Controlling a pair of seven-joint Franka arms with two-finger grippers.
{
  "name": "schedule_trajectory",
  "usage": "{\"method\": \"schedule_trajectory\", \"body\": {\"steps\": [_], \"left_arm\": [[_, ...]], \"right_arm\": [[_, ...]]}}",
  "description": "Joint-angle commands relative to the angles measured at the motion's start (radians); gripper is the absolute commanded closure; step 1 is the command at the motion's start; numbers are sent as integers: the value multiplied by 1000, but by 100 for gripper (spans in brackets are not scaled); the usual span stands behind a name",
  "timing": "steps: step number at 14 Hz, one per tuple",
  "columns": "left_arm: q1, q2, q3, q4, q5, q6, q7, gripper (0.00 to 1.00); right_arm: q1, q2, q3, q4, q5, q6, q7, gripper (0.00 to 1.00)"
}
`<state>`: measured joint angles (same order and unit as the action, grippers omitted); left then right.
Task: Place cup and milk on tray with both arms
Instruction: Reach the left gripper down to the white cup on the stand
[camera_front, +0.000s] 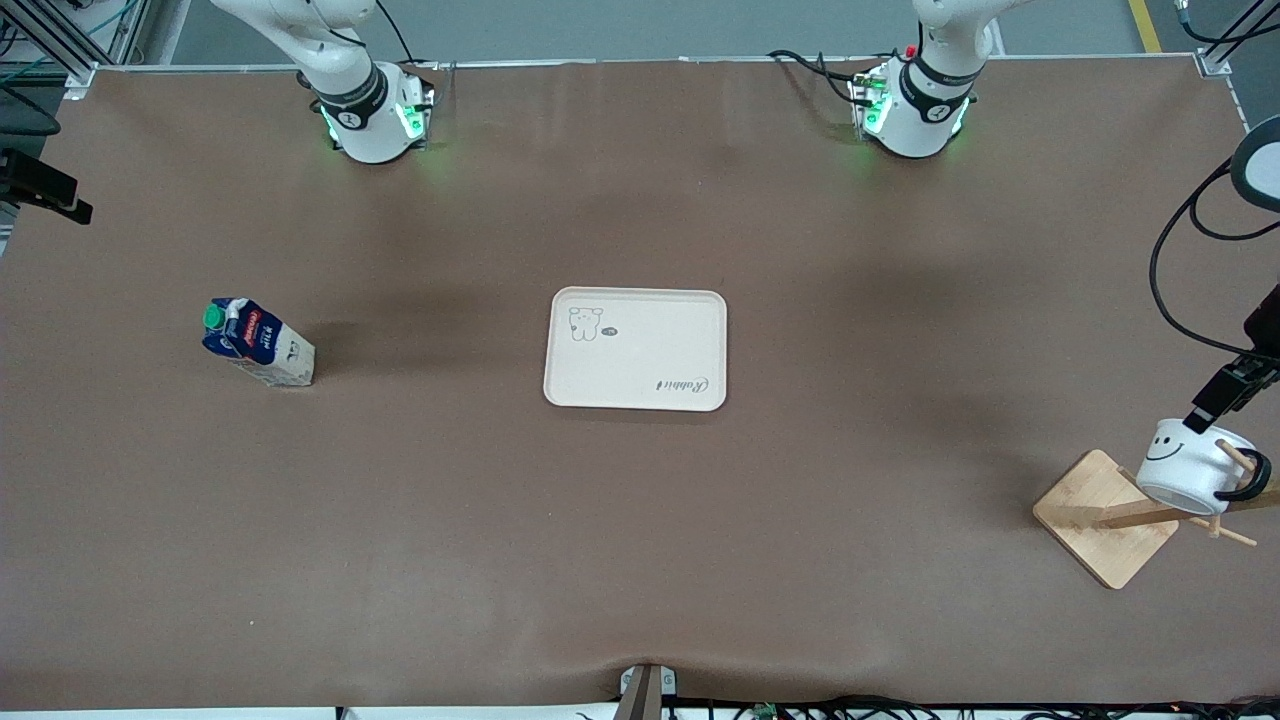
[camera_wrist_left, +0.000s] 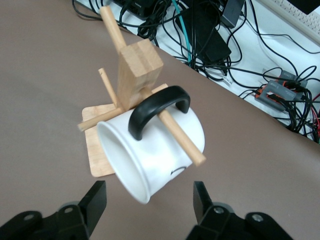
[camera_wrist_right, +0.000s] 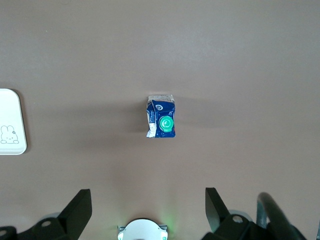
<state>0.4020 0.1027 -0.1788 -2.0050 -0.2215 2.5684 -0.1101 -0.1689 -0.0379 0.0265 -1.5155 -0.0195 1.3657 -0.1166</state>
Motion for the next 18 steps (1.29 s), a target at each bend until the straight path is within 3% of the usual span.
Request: {"method": "schedule_trajectory", "body": {"steps": [1,3,10,13,14,17,18], "left_arm": [[1,23,-8,-3,-18,74,17,21],[1,40,-22,-1,-18,107,17,24],[1,60,-37,-6,-18,156,18,50],[3,52,-68,-26,-18,156,17,50],[3,49,-68,-34,-18,156,17,55],[3,45,-73,-50,-18,154,20,87],[3,43,-73,-51,-16,153,21,87]], "right_arm": [[-23,4,12,9,16,-10,2,0],[-24,3,12,9,16,-10,2,0],[-17,6,16,11,16,-16,2,0],[-18,4,16,11,18,-39,0,0],[-18,4,16,11,20,-42,0,0],[-18,6,15,11,30,-36,0,0],[-18,6,16,11,32,-40,0,0]]}}
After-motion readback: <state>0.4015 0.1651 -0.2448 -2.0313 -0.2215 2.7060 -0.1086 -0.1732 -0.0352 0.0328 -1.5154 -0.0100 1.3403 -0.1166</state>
